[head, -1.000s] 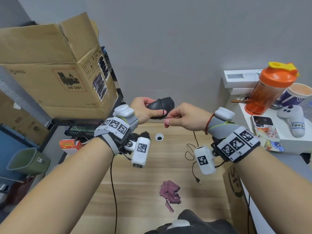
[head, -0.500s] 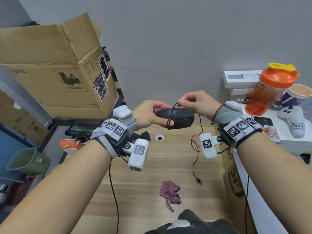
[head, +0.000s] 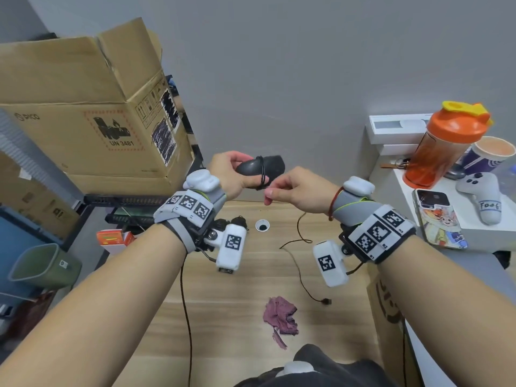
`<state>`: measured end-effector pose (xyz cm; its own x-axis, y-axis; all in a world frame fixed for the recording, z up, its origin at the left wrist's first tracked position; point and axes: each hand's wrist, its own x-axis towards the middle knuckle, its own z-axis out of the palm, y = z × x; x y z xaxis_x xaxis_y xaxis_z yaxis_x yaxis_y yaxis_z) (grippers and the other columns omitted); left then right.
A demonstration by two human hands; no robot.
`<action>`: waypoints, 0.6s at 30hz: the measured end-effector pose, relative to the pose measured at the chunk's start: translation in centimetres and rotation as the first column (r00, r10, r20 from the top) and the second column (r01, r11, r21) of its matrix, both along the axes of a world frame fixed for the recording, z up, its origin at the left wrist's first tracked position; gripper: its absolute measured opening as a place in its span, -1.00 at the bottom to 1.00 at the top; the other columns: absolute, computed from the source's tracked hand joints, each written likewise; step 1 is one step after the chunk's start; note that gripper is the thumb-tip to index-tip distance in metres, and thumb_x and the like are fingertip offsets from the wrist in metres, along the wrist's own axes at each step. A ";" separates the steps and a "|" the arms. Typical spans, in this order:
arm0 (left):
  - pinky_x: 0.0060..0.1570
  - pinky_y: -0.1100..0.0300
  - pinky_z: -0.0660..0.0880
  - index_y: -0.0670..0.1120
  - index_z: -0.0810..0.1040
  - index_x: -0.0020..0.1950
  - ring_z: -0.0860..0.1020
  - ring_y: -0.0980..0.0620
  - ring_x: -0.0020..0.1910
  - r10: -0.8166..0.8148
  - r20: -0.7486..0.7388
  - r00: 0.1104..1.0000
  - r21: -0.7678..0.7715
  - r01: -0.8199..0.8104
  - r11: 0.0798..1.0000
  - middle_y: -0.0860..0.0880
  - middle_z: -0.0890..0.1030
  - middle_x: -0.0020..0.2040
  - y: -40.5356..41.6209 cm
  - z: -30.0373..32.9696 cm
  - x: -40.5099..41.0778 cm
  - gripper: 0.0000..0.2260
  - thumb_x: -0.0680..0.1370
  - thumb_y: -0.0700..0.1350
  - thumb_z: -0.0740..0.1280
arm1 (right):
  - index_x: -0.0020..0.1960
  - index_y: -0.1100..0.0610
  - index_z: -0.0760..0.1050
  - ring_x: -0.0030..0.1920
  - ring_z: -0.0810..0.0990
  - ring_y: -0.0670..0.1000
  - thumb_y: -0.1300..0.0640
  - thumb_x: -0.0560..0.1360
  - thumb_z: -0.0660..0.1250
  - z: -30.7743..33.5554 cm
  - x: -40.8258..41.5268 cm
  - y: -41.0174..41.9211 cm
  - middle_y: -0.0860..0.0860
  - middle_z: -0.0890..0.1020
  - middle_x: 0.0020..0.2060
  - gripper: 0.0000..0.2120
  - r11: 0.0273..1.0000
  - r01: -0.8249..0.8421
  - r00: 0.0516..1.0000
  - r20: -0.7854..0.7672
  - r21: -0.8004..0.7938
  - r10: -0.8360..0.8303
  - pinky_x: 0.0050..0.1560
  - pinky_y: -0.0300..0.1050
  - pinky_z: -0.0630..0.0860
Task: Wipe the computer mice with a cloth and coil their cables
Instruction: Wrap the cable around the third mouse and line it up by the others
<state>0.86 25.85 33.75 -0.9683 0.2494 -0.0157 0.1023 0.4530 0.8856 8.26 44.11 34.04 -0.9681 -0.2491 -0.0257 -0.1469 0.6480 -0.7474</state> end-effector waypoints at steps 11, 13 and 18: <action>-0.04 0.25 0.60 -0.11 0.62 0.12 0.69 0.08 -0.09 -0.361 0.161 0.919 0.058 0.356 0.933 -0.06 0.73 -0.04 -0.2 0.5 1.4 -0.57 0.30 -0.26 0.62 | -0.20 0.06 0.65 -0.36 0.45 -0.22 -0.03 0.50 0.42 1.9 -2.4 4.1 -0.15 0.58 -0.43 -0.81 0.961 0.190 0.970 -0.113 -0.200 -0.215 -0.22 -0.38 0.39; -0.02 0.22 0.60 -0.11 0.61 0.11 0.69 0.03 -0.05 -0.438 0.208 0.875 0.136 0.417 0.899 -0.08 0.73 -0.01 0.1 1.0 1.8 -0.60 0.32 -0.30 0.59 | -0.21 0.06 0.64 -0.41 0.39 -0.18 -0.06 0.48 0.43 1.4 -2.6 4.5 -0.11 0.51 -0.45 -0.79 0.953 0.204 0.969 -0.093 -0.223 -0.229 -0.32 -0.37 0.34; 0.13 0.05 0.58 -0.20 0.56 0.21 0.65 -0.08 0.00 -0.415 0.193 0.889 0.427 0.305 0.852 -0.15 0.69 0.02 1.0 1.9 2.2 -0.50 0.30 -0.33 0.56 | -0.33 0.10 0.52 -0.51 0.39 -0.21 0.29 0.48 0.37 -0.2 -2.7 4.3 -0.12 0.47 -0.54 -0.76 0.969 0.217 0.975 -0.023 -0.121 -0.221 -0.36 -0.21 0.34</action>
